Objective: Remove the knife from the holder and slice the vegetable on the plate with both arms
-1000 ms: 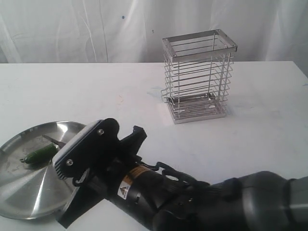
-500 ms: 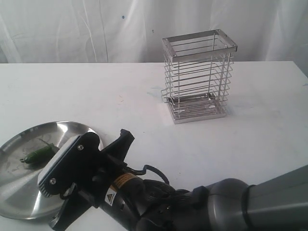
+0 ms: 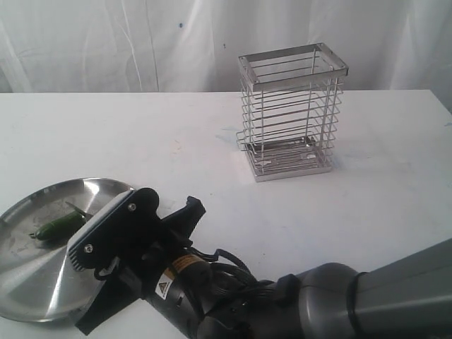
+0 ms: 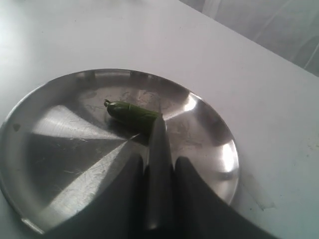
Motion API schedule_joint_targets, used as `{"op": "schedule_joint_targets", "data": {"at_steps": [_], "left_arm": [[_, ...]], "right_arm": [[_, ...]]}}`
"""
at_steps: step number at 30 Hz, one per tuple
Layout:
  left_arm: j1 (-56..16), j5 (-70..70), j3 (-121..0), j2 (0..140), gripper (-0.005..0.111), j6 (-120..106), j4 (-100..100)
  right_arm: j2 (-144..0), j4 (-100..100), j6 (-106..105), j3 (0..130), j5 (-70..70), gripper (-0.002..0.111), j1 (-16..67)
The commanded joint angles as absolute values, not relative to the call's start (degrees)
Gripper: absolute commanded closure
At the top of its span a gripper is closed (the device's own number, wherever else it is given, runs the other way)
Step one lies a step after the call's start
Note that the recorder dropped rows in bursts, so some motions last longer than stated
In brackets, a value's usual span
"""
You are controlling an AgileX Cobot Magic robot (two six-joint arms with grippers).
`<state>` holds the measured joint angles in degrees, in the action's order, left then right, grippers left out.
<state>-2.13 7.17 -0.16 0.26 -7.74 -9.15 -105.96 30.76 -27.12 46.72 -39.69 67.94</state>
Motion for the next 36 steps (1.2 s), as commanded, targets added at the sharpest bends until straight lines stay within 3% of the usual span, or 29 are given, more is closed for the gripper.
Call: {"op": "schedule_joint_targets", "data": {"at_steps": [1, 15, 28, 36], "left_arm": [[-2.4, 7.1, 0.0, 0.0, 0.107, -7.7, -9.2], [-2.4, 4.8, 0.0, 0.0, 0.107, -6.7, -9.6], [-2.4, -7.6, -0.4, 0.0, 0.107, 33.4, -15.8], [-2.4, 10.1, -15.7, 2.9, 0.107, 34.2, -2.0]], "right_arm": [[-105.8, 30.9, -26.6, 46.9, -40.2, 0.108, 68.0], [-105.7, 30.9, -26.6, 46.9, -35.9, 0.108, 68.0], [-105.5, 31.3, -28.4, 49.5, -39.3, 0.108, 68.0], [-108.8, 36.2, -28.7, 53.1, -38.7, 0.108, 68.0]]}}
